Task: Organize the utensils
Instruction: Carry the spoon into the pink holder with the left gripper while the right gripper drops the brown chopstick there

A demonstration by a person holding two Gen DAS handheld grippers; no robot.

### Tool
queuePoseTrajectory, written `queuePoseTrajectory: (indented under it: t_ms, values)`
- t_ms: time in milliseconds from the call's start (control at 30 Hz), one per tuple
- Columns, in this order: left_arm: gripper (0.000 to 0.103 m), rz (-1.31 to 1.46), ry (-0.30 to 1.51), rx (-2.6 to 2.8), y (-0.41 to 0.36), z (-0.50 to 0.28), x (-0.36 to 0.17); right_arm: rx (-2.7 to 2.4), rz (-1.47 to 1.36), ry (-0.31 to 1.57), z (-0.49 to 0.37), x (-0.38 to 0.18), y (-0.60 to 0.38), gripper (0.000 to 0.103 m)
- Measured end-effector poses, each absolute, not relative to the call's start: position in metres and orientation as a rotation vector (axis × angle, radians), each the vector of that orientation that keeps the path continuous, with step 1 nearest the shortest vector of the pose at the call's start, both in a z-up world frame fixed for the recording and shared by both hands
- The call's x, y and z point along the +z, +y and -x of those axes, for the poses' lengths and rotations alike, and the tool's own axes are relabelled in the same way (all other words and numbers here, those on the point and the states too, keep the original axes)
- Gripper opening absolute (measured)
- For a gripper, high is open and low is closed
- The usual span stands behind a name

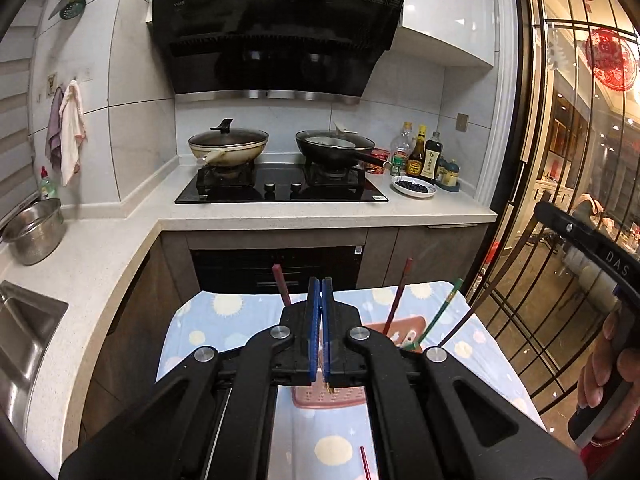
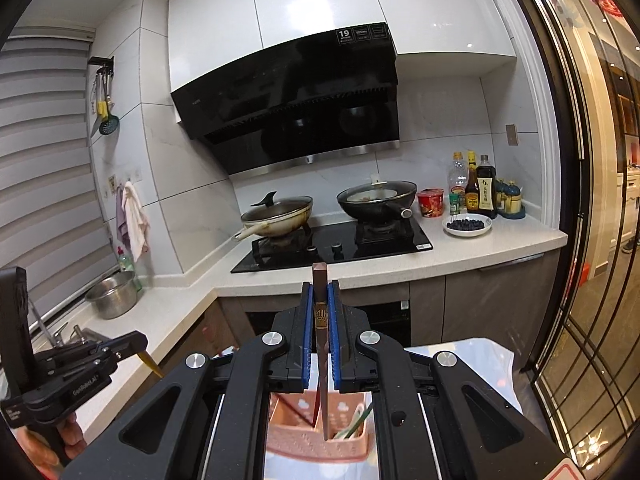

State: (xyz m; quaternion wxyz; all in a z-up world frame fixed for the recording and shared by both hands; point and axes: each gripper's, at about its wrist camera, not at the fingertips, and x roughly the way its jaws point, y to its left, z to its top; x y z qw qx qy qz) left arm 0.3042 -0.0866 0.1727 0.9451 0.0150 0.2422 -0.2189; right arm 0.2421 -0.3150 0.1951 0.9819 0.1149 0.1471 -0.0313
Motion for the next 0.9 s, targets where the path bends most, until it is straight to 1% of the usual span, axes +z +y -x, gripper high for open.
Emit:
queuePoseTrajectory:
  t_ms: [133, 400, 500, 900]
  values:
    - [0.001, -0.035, 0.523, -0.437, -0.097, -0.327, 0.163, -0.065, -0.223, 0.319, -0.266, 0.191, -0.319, 0.007]
    - [0.001, -0.051, 0.578, -0.419, -0.115, -0.352, 0.137, -0.042, -0.189, 0.430, -0.298, 0.145, -0.310, 0.007]
    - [0.001, -0.049, 0.578, -0.416, -0.116, -0.356, 0.134, -0.038, -0.187, 0.450, -0.303, 0.136, -0.308, 0.007]
    - [0.001, -0.044, 0.586, -0.405, -0.119, -0.375, 0.132, -0.033, -0.184, 0.465, -0.310, 0.125, -0.306, 0.007]
